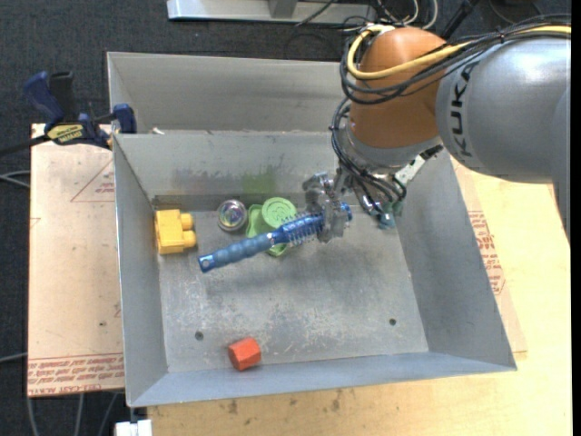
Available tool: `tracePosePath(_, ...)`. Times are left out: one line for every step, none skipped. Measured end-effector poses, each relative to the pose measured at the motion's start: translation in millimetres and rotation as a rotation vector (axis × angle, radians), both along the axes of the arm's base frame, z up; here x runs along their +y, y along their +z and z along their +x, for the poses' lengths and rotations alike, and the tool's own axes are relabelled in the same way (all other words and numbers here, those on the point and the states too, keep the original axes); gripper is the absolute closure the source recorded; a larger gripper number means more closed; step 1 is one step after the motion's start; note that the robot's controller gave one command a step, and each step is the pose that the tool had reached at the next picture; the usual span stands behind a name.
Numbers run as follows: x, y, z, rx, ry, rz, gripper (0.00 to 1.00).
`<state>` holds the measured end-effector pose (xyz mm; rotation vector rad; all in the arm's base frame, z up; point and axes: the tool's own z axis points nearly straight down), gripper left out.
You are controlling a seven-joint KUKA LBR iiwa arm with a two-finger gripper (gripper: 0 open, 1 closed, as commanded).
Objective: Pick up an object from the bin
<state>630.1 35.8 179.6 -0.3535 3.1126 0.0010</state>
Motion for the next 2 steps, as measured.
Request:
tracePosePath(-7, 10, -43.8, 0.011, -0.059, -0.001, 1.00)
tracePosePath(-2, 46, -38.0, 0.004, 0.099, -0.002, 1.00)
